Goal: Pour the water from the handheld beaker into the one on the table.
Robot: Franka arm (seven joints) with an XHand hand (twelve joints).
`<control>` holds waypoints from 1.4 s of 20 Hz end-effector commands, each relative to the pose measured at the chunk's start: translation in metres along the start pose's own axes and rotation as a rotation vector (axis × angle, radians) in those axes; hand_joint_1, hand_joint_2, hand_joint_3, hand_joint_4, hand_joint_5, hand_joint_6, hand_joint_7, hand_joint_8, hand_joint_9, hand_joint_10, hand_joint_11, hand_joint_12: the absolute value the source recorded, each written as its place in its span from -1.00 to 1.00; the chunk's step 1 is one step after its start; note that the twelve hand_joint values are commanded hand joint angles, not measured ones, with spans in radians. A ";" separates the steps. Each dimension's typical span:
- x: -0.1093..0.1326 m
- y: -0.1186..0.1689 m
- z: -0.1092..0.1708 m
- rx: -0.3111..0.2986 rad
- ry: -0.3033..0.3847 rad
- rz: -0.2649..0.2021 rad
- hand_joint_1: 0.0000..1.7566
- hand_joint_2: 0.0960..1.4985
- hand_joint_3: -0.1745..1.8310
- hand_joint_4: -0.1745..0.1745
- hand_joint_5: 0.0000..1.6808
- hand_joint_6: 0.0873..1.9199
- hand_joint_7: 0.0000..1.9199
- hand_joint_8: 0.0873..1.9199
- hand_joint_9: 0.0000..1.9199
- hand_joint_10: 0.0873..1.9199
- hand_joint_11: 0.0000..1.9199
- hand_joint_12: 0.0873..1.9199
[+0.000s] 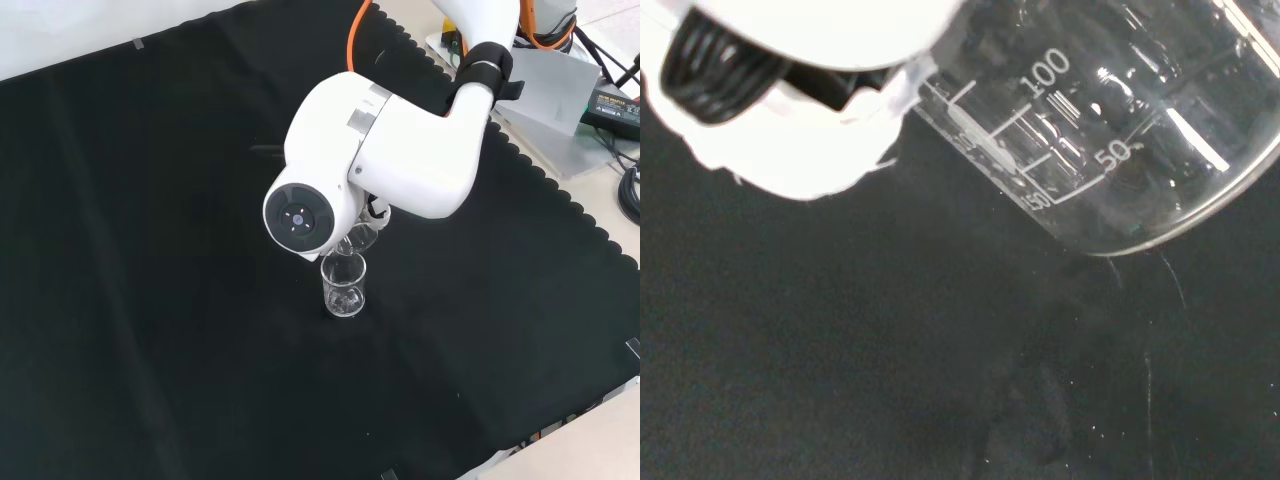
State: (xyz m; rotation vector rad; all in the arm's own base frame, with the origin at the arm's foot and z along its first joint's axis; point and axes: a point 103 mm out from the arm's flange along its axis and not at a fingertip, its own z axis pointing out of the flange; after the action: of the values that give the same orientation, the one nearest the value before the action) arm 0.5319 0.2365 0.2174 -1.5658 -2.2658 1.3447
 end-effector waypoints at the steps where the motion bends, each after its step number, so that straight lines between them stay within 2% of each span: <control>1: 0.000 0.000 0.000 -0.005 0.009 -0.003 0.33 -0.17 -0.30 0.58 0.68 -0.71 0.92 -1.00 0.76 -1.00 0.40 -0.24; 13: -0.005 0.000 -0.001 -0.018 0.027 -0.015 0.33 -0.17 -0.30 0.60 0.68 -0.71 0.92 -1.00 0.76 -1.00 0.40 -0.24; 28: -0.019 -0.001 0.005 -0.084 0.088 -0.048 0.33 -0.17 -0.30 0.62 0.68 -0.70 0.92 -1.00 0.76 -1.00 0.40 -0.24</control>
State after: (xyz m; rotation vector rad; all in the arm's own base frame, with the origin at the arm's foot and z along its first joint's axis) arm 0.5356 0.2226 0.2207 -1.5496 -2.3029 1.2173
